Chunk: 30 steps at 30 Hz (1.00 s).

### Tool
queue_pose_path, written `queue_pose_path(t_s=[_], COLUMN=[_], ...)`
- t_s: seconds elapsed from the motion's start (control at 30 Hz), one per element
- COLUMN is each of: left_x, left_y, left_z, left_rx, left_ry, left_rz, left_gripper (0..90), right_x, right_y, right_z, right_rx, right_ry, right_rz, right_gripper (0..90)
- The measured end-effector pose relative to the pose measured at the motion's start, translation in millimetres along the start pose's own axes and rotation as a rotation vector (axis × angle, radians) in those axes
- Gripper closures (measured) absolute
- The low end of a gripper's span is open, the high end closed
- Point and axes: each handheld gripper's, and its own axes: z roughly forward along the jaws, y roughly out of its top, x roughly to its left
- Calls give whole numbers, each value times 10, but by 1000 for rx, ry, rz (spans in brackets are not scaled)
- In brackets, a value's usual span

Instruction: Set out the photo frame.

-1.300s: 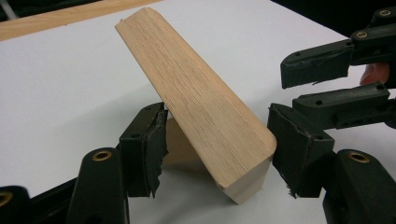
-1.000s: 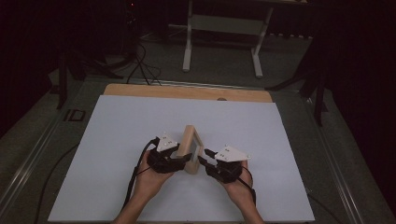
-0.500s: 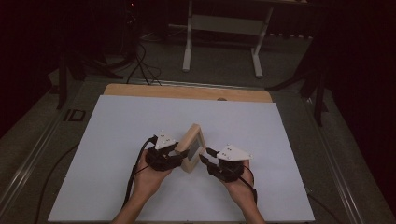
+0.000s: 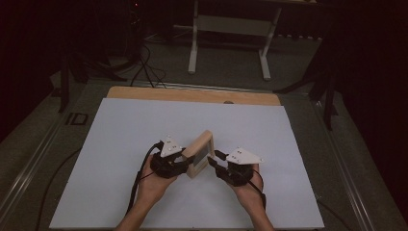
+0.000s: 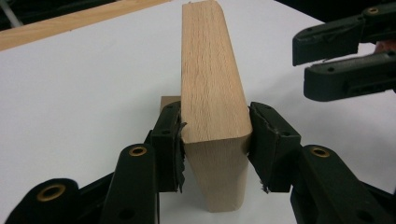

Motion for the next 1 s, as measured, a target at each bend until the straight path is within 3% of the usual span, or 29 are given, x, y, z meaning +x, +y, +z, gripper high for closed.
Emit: queue_pose_path(t_s=[0.23, 0.4, 0.53, 0.83, 1.0], left_x=[7, 12, 14, 25, 10], left_y=[-9, -18, -22, -30, -44], left_z=[-5, -18, -23, -24, -18], left_rx=[-6, -8, -10, -14, -19], left_ry=[-16, -23, -29, -43, -71], left_rz=[38, 62, 68, 83, 118], left_gripper=[578, 580, 581, 582, 590], right_x=[29, -8, -67, -131, -191], right_y=[45, 79, 106, 202, 311], right_z=[6, -19, -26, 61, 174], right_rx=[-16, -45, -64, -73, -65], right_ry=[-6, -65, -98, -110, -114], right_rz=[-13, -14, -9, 5, 9], right_gripper=[773, 889, 897, 897, 897])
